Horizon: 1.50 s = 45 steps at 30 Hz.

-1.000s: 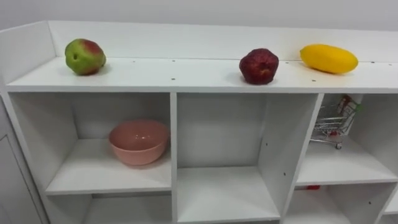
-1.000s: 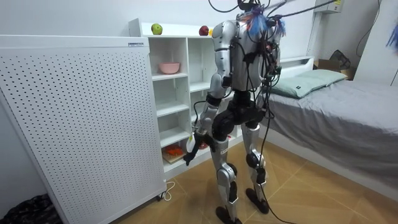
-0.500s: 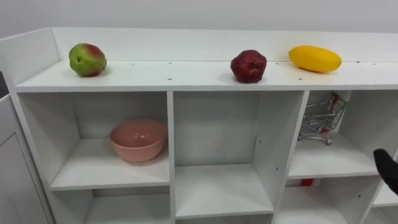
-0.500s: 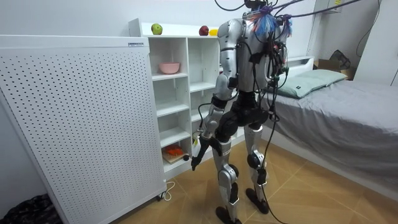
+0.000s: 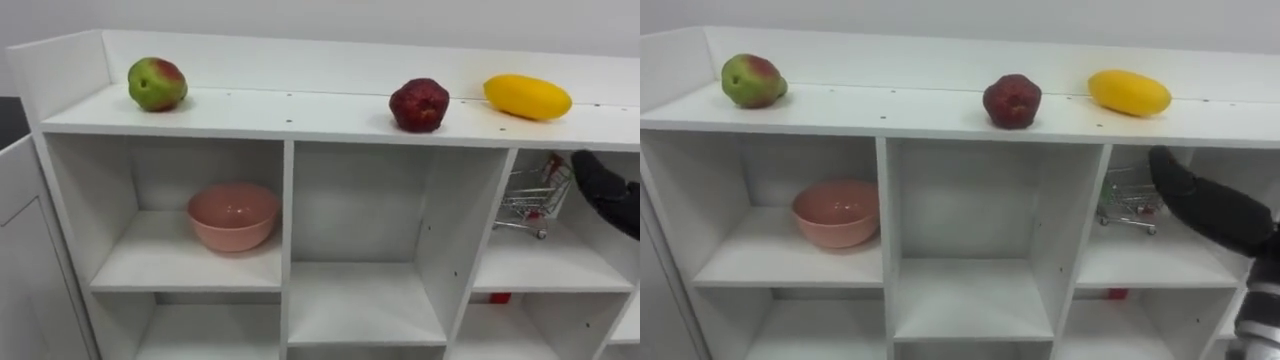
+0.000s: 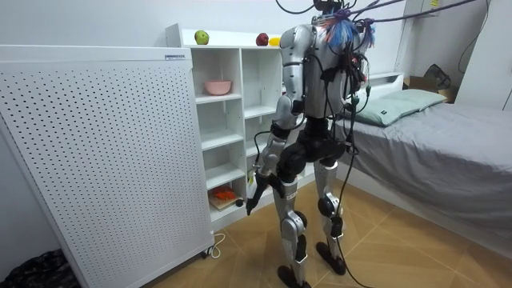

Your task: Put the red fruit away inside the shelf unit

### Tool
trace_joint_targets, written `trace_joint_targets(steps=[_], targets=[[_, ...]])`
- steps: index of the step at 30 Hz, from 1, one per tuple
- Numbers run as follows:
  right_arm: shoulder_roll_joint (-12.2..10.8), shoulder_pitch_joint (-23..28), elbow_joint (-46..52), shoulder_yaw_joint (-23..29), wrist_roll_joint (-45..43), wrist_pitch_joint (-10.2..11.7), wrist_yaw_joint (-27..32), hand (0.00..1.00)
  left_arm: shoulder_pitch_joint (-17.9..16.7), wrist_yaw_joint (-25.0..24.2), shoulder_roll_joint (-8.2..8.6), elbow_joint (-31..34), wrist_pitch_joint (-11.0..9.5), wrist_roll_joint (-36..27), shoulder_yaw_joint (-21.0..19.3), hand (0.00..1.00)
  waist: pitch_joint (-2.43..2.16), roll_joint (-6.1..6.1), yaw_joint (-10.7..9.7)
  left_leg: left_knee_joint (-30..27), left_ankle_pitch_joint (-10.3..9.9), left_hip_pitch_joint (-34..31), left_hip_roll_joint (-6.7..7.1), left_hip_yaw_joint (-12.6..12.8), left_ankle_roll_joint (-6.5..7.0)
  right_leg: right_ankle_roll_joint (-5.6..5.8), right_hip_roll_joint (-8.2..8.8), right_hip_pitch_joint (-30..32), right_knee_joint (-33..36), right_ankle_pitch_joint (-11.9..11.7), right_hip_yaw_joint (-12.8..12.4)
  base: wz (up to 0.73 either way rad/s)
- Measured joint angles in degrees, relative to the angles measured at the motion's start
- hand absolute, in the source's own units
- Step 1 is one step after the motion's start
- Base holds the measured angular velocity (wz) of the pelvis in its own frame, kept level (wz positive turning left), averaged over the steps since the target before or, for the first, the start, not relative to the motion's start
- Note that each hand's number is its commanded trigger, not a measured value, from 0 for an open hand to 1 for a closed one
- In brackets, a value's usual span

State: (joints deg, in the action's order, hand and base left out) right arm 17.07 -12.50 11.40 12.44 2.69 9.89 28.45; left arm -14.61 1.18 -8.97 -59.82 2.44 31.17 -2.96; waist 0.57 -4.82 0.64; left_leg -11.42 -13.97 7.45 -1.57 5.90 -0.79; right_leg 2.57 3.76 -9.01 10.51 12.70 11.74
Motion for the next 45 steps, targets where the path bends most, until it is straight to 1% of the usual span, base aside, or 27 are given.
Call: trace_joint_targets(steps=[2, 4, 5, 7, 9, 10, 12, 14, 16, 17, 19, 22, 26, 29, 31, 34, 40, 43, 44, 45], targets=[[0.23, -2.34, -0.03, -0.05, 1.32, 0.01, -1.41, 0.00, 0.16, -0.72, 0.00, 0.04, 0.10, 0.55, -0.11, 0.00, -0.04, -0.05, 1.06, -0.06, 0.00, -0.04, 0.00, -0.10, 0.00, -0.01, 0.01, 0.03, -0.01, -0.01, -0.05, 0.00], [0.27, -3.98, -0.56, -0.10, 3.96, 0.00, -2.31, 0.00, 0.34, -0.78, 0.00, 0.23, 0.14, 0.55, -0.11, 0.00, -0.06, -0.08, 1.39, -0.25, 0.00, -0.27, 0.00, -0.28, 0.00, -0.01, 0.02, 0.12, -0.03, -0.01, 0.00, 0.03], [0.35, -5.64, -1.75, -0.09, 5.92, -0.05, -3.19, 0.00, 0.46, -0.89, 0.00, 0.33, 0.20, 0.63, -0.12, 0.00, -0.07, -0.06, 1.36, -0.39, 0.00, -0.52, 0.00, -0.58, 0.00, -0.01, 0.02, 0.22, -0.05, -0.01, 0.03, 0.07], [0.72, -7.19, -2.62, -0.08, 8.34, -0.68, -4.03, 0.00, 0.58, -1.14, 0.00, 0.78, 0.29, 1.00, -0.18, 0.00, -0.06, -0.01, 1.38, -0.63, 0.00, -0.95, 0.02, -0.91, 0.00, -0.03, 0.02, 0.35, -0.10, -0.02, 0.15, 0.08], [0.87, -8.52, -4.13, -0.07, 9.30, -1.11, -5.05, 0.00, 0.57, -1.57, 0.02, 0.74, 0.49, 1.17, -0.23, 0.00, -0.17, 0.15, 1.58, -0.79, 0.00, -1.13, 0.06, -1.38, 0.00, -0.03, 0.03, -0.02, -0.03, -0.02, 0.79, 0.11], [1.28, -9.35, -4.53, -0.06, 10.89, -1.77, -5.52, 0.00, 0.60, -1.85, 0.02, 0.78, 0.75, 1.18, -0.24, 0.00, -0.32, 0.22, 1.54, -0.80, 0.03, -1.18, 0.06, -1.38, -0.03, -0.03, 0.03, 0.01, -0.02, -0.02, 0.92, 0.08], [1.92, -11.85, -6.40, -0.02, 12.59, -2.39, -6.65, 0.00, 0.40, -1.98, 0.07, 0.78, 1.15, 1.18, -0.26, 0.00, -0.37, 0.29, 1.50, -0.80, 0.06, -0.99, 0.05, -1.48, -0.07, -0.03, 0.03, 0.01, -0.07, -0.02, 1.12, 0.03], [2.60, -12.63, -6.71, 0.03, 13.61, -2.51, -6.97, 0.00, 0.34, -2.15, 0.07, 0.81, 1.27, 1.44, -0.33, 0.00, -0.48, 0.13, 1.55, -0.79, 0.06, -0.93, 0.05, -1.57, -0.08, -0.03, 0.03, -0.06, -0.08, -0.02, 1.21, 0.00], [2.71, -13.59, -7.12, 0.03, 13.75, -2.55, -7.87, 0.00, 0.13, -2.32, 0.07, 0.83, 1.30, 2.25, -0.33, 0.00, -0.61, -0.07, 1.51, -0.78, 0.06, -0.92, 0.05, -1.91, -0.07, -0.03, 0.03, -0.13, -0.06, -0.02, 1.43, 0.04], [2.77, -13.78, -7.36, 0.03, 13.75, -2.54, -8.25, 0.00, 0.07, -2.44, 0.06, 0.84, 1.37, 2.27, -0.34, 0.00, -0.73, -0.29, 1.51, -0.78, 0.06, -0.90, 0.05, -2.02, -0.07, -0.03, 0.03, -0.20, -0.06, -0.02, 1.54, 0.04], [2.79, -14.05, -7.79, 0.02, 13.76, -2.87, -8.85, 0.00, 0.06, -2.75, 0.06, 0.95, 1.41, 2.32, -0.34, 0.00, -0.80, -0.62, 1.53, -0.76, 0.06, -0.92, 0.06, -2.16, -0.07, -0.03, 0.05, -0.23, -0.06, -0.02, 1.81, 0.02], [2.79, -15.62, -8.58, 0.02, 13.79, -4.15, -10.61, 0.00, 0.02, -2.94, 0.04, 1.87, 1.55, 2.34, -0.35, 0.00, -0.62, -0.92, 1.47, -0.82, 0.07, -1.08, 0.06, -2.15, -0.08, -0.03, 0.11, -0.12, -0.07, -0.02, 2.42, 0.00], [2.82, -15.99, -8.65, -0.06, 14.10, -4.81, -12.51, 0.00, -0.21, -2.94, 0.04, 2.95, 2.32, 2.29, -0.32, 0.00, -0.59, -1.03, 1.50, -0.88, 0.07, -1.14, 0.06, -2.13, -0.08, -0.03, 0.12, -0.10, -0.06, -0.02, 2.61, 0.00], [2.83, -16.28, -8.66, -0.59, 14.09, -5.07, -13.19, 0.00, -0.18, -2.92, 0.03, 3.69, 2.43, 2.26, -0.17, 0.00, -0.58, -1.02, 1.55, -1.29, 0.07, -1.87, 0.09, -2.24, -0.08, -0.03, 0.17, 0.03, 0.00, -0.02, 2.84, 0.03], [2.83, -16.78, -8.98, -1.29, 14.10, -5.16, -13.72, 0.00, -0.17, -2.90, 0.03, 3.79, 2.44, 2.26, -0.13, 0.00, -0.42, -0.90, 1.50, -1.32, 0.07, -1.97, 0.09, -2.29, -0.08, -0.03, 0.17, 0.08, -0.02, -0.02, 2.91, 0.02], [2.85, -16.90, -8.98, -2.42, 14.11, -5.37, -14.59, 0.00, -0.12, -2.90, 0.03, 3.78, 2.44, 2.26, -0.14, 0.00, -0.39, -0.84, 1.59, -1.31, 0.07, -1.93, 0.09, -2.35, -0.08, -0.03, 0.17, 0.02, -0.03, -0.02, 2.95, 0.00], [2.89, -17.02, -9.19, -4.42, 14.16, -6.04, -14.99, 0.00, -0.21, -2.95, -0.07, 4.28, 2.45, 2.24, -0.15, 0.00, -0.39, -0.88, 2.45, -1.28, 0.07, -1.94, 0.12, -2.99, -0.08, -0.03, 0.18, -0.16, -0.03, -0.02, 3.32, 0.02], [3.63, -18.25, -12.75, -4.57, 16.57, -6.42, -16.45, 0.00, 0.18, -2.96, -0.22, 4.26, 2.52, 2.24, -0.29, 0.00, -0.39, -1.20, 3.19, -1.28, 0.09, -1.83, 0.13, -3.18, -0.12, -0.03, 0.18, -0.17, -0.06, -0.02, 3.51, 0.05], [4.00, -18.28, -13.44, -4.59, 17.25, -7.07, -17.00, 0.00, 0.12, -2.99, -0.28, 4.26, 2.57, 2.26, -0.34, 0.00, -0.43, -1.31, 4.01, -1.27, 0.09, -1.83, 0.13, -3.41, -0.12, -0.03, 0.18, -0.30, -0.06, -0.02, 3.73, 0.00], [4.17, -18.29, -13.83, -4.60, 17.26, -7.14, -17.26, 0.00, 0.14, -3.08, -0.34, 4.26, 2.61, 2.26, -0.35, 0.00, -0.41, -1.41, 4.16, -1.27, 0.10, -1.83, 0.13, -3.43, -0.12, -0.03, 0.19, -0.29, -0.06, -0.02, 3.99, 0.05]])
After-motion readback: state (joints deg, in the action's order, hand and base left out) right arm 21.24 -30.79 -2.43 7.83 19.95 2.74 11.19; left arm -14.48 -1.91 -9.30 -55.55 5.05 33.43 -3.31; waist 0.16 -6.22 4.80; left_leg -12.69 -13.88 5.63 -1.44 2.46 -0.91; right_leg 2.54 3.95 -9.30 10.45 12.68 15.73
